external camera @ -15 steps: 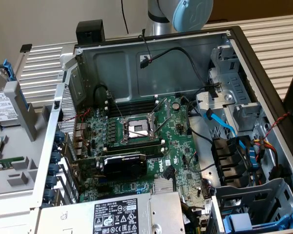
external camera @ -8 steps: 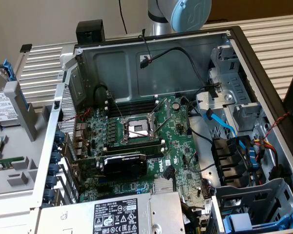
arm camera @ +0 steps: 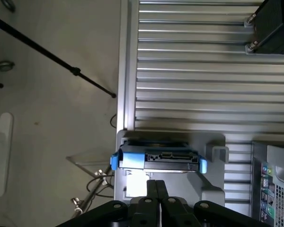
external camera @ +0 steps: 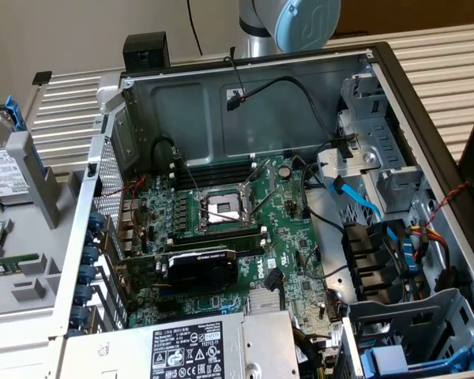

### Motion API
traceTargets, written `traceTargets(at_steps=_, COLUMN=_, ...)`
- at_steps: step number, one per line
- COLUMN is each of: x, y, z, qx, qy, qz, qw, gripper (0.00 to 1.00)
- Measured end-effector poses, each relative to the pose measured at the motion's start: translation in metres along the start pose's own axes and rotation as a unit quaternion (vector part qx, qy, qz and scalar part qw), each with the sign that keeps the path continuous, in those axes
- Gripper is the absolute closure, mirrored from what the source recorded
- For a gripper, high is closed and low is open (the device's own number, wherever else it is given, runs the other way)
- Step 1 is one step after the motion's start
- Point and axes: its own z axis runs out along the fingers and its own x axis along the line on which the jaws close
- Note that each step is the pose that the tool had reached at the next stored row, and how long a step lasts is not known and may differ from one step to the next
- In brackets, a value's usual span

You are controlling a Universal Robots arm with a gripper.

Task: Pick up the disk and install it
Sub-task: 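Reach for the disk, then pick up the disk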

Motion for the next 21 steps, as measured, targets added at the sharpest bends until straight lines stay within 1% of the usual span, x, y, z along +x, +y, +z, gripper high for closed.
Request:
traceTargets(at_steps=3, x=0.0059, y=0.0003, z=0.0002, qx=0.0, qy=0.0001, qz=-0.001, qw=1.0, gripper=0.89)
traceTargets(at_steps=4, x=0.0063, y=0.0003, z=0.0003, qx=0.0, qy=0.0001, qz=-0.001, qw=1.0, gripper=0.89)
traceTargets(at_steps=20, x=0.0064, y=0.0003, z=0.0002, qx=0.0, qy=0.0001, qz=-0.001, qw=1.0, gripper=0.89)
traceTargets(at_steps=21, x=0.0064, y=0.0003, z=0.0002, qx=0.0001, qy=0.0002, qz=-0.005, qw=1.0, gripper=0.89)
